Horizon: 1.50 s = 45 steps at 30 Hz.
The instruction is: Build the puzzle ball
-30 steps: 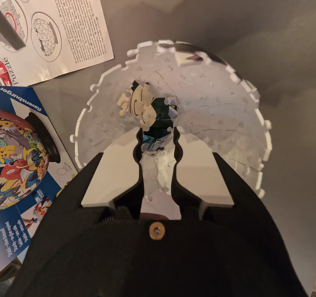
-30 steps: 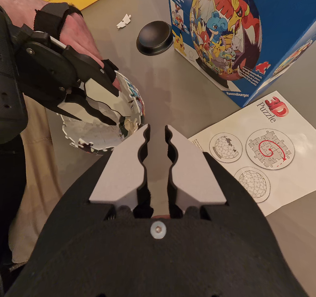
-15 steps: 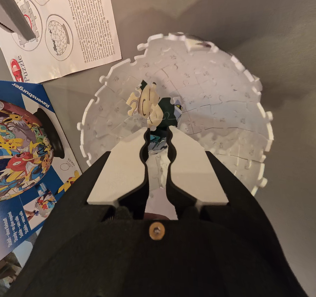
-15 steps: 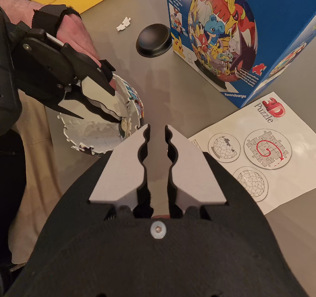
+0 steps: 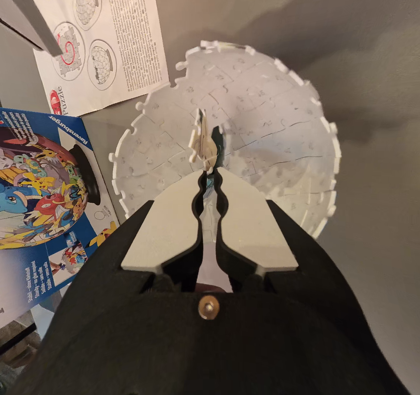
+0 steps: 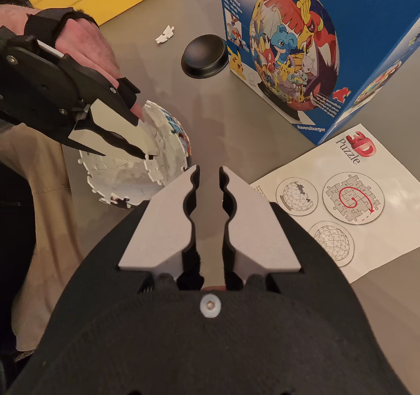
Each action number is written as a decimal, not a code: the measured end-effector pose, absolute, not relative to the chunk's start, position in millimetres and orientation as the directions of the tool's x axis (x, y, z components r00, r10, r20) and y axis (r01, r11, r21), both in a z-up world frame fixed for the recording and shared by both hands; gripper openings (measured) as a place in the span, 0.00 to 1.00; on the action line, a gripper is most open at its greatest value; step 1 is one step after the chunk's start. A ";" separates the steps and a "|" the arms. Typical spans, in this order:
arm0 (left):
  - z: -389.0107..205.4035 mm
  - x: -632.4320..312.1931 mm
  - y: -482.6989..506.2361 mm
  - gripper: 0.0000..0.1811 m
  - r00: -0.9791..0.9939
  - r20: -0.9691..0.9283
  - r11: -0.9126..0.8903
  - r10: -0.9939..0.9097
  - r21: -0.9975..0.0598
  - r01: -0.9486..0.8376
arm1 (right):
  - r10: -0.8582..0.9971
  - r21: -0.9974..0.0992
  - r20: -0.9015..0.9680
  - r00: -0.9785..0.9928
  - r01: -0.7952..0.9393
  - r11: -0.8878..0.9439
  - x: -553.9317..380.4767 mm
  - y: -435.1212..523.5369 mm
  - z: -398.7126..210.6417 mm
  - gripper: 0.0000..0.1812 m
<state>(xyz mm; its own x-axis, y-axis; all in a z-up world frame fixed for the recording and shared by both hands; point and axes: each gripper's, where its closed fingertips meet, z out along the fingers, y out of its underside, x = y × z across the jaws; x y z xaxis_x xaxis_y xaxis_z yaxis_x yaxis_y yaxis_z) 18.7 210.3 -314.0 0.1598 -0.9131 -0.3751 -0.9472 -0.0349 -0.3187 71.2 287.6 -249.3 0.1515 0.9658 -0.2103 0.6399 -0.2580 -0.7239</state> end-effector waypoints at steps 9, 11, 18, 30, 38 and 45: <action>-309.0 16.5 207.1 0.01 0.159 -0.440 0.002 -0.884 -0.343 -0.939 | 0.967 -0.730 -0.210 0.141 0.636 -0.251 70.9 283.4 -243.7 0.09; -305.8 14.6 208.3 0.01 0.173 -0.463 0.003 -0.869 -0.356 -0.935 | 0.968 -0.732 -0.208 0.139 0.634 -0.248 71.2 282.3 -241.5 0.09; -281.8 11.7 210.2 0.01 0.188 -0.610 0.078 -0.770 -0.382 -0.921 | 0.970 -0.759 -0.209 0.121 0.606 -0.239 67.2 272.2 -225.5 0.09; -232.5 -17.2 172.4 0.01 0.198 -0.800 0.129 -0.567 -0.323 -0.937 | 0.982 -0.825 -0.167 0.089 0.532 -0.189 62.6 209.0 -188.8 0.10; -273.2 -68.1 119.4 0.01 0.159 -0.809 -0.001 -0.565 -0.192 -0.981 | 0.999 -0.855 -0.028 -0.040 0.519 -0.004 16.0 112.1 -178.9 0.09; -313.1 -105.6 108.2 0.01 0.069 -0.801 -0.072 -0.594 -0.032 -0.997 | 0.991 -0.776 0.127 0.032 0.626 0.079 -40.0 66.7 -256.9 0.01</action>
